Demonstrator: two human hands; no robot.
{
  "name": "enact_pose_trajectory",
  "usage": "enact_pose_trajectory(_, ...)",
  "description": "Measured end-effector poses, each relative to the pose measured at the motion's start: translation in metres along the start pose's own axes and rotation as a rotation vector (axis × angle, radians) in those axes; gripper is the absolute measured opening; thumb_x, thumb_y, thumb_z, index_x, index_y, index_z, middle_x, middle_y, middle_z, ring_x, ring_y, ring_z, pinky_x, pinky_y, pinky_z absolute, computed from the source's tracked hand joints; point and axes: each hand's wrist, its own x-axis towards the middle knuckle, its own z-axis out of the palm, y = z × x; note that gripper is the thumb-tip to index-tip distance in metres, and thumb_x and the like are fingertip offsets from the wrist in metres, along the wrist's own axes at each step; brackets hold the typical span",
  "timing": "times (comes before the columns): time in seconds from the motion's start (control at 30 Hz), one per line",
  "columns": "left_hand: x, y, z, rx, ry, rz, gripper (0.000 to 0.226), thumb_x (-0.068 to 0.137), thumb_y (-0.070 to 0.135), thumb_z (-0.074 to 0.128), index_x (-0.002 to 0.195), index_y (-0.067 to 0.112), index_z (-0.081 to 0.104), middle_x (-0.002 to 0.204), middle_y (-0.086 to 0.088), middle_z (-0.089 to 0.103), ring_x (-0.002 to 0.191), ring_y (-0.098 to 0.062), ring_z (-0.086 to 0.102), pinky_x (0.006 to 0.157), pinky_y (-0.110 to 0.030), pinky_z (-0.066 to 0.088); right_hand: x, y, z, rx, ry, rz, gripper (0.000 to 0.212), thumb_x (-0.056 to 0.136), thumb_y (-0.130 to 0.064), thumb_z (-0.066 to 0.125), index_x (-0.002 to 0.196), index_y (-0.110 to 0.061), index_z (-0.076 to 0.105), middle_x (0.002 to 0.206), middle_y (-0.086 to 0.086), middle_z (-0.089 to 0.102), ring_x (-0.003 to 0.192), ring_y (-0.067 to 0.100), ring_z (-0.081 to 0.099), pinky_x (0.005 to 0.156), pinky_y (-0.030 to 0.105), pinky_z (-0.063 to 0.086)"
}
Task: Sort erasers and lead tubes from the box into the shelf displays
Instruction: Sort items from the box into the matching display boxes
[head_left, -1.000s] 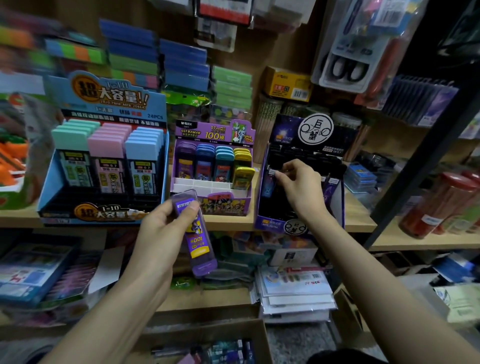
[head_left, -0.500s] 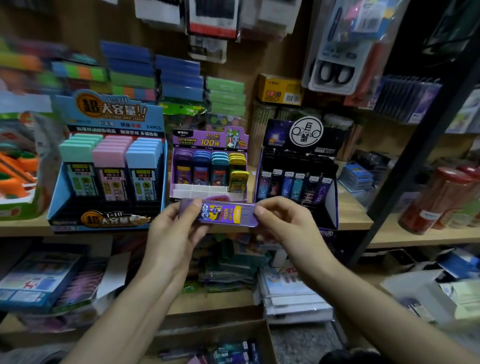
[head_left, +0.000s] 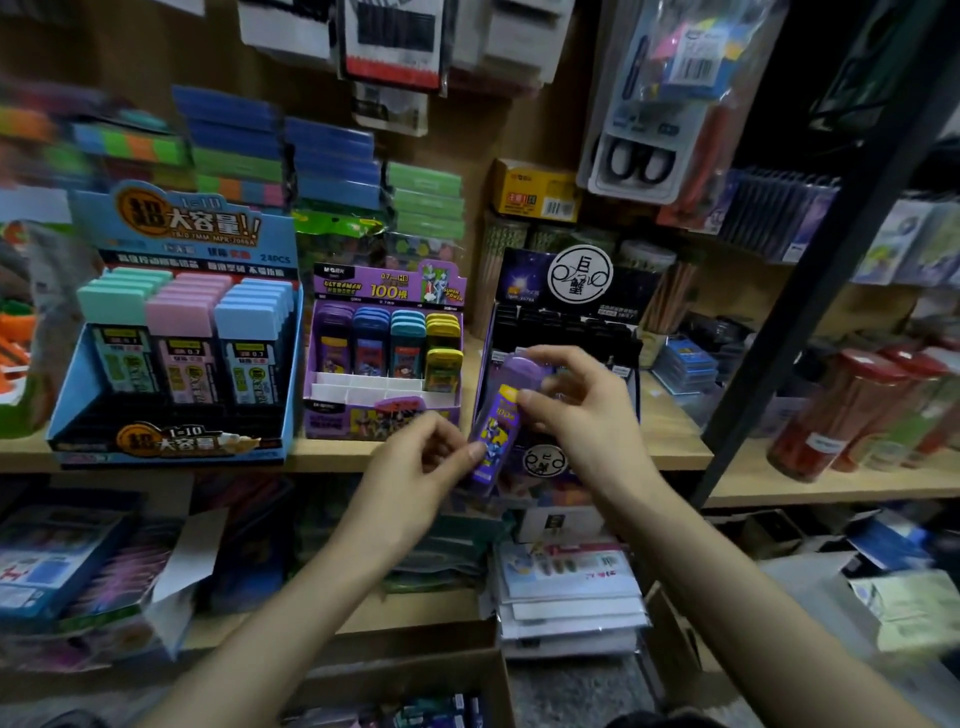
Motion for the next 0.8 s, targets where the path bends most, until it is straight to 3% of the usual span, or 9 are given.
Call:
enact_pose_trajectory(0.07,0.012,-0.001,-0.007,0.228,0.03,0.117,0.009,0.085,0.024,0.065,0.086,0.018,0.059,0.086,0.004,0.06,0.083,-0.011,0.057,0.069,-0.022,0.045,0.01,-0.002,-0.009,-0.071,0.05,-0.05,0.03,0.082,0.001,0.065,0.095,-0.025,0.058,0.08,0.003,0.062,0.073,0.011,0.059,0.069,0.028,0.05)
enact_pose_trajectory(0.13,0.023,-0.006,-0.016,0.502,0.078,0.192,0.023,0.085,0.027,0.065,0.104,0.016,0.058,0.103,0.003,0.054,0.1,-0.014,0.052,0.085,-0.03,0.043,0.022,-0.002,-0.02,-0.095,0.156,-0.12,0.026,0.083,0.0,0.065,0.095,-0.022,0.056,0.083,-0.002,0.064,0.073,0.002,0.06,0.067,0.017,0.05)
enact_pose_trajectory(0.2,0.029,-0.014,-0.026,0.699,0.095,0.18,0.04,0.086,0.032,0.063,0.121,0.016,0.051,0.116,0.0,0.049,0.112,-0.017,0.045,0.094,-0.032,0.037,0.034,0.003,-0.028,-0.176,0.256,-0.187,0.02,0.083,-0.005,0.067,0.096,-0.016,0.057,0.088,-0.003,0.064,0.077,0.001,0.061,0.071,0.014,0.05)
enact_pose_trajectory(0.27,0.03,-0.023,-0.032,0.816,0.075,0.162,0.043,0.087,0.033,0.062,0.125,0.018,0.048,0.119,-0.001,0.049,0.114,-0.02,0.045,0.096,-0.033,0.034,0.045,0.01,-0.031,-0.273,0.294,-0.221,0.018,0.084,-0.01,0.068,0.097,-0.016,0.058,0.089,-0.005,0.063,0.081,0.006,0.061,0.075,0.016,0.051)
enact_pose_trajectory(0.4,0.026,-0.032,-0.033,0.882,0.046,0.17,0.044,0.087,0.032,0.06,0.127,0.02,0.045,0.119,0.0,0.049,0.111,-0.021,0.046,0.095,-0.032,0.033,0.057,0.025,-0.023,-0.314,0.256,-0.233,0.019,0.083,-0.005,0.068,0.094,-0.017,0.058,0.083,-0.011,0.06,0.079,0.009,0.061,0.076,0.02,0.051)
enact_pose_trajectory(0.5,0.027,-0.03,-0.032,0.847,0.049,0.156,0.044,0.088,0.031,0.059,0.128,0.02,0.045,0.121,0.0,0.048,0.114,-0.021,0.044,0.097,-0.032,0.032,0.06,0.024,-0.016,-0.325,0.221,-0.247,0.019,0.083,-0.004,0.068,0.096,-0.015,0.06,0.081,-0.014,0.06,0.075,0.002,0.059,0.075,0.021,0.051)
enact_pose_trajectory(0.67,0.025,-0.024,-0.047,0.855,0.035,0.167,0.043,0.089,0.03,0.059,0.129,0.019,0.047,0.124,-0.001,0.049,0.116,-0.021,0.046,0.098,-0.034,0.034,0.053,-0.006,0.003,-0.271,0.116,-0.367,0.024,0.082,-0.006,0.067,0.093,-0.026,0.059,0.079,-0.015,0.06,0.073,-0.004,0.057,0.069,0.013,0.047)
enact_pose_trajectory(0.8,0.021,-0.028,-0.078,0.929,0.052,0.131,0.045,0.088,0.026,0.06,0.13,0.013,0.049,0.129,-0.006,0.051,0.121,-0.025,0.046,0.101,-0.038,0.034,0.051,-0.023,0.032,-0.22,0.022,-0.386,0.02,0.082,-0.008,0.068,0.098,-0.018,0.061,0.083,-0.012,0.062,0.075,0.001,0.059,0.07,0.016,0.048)
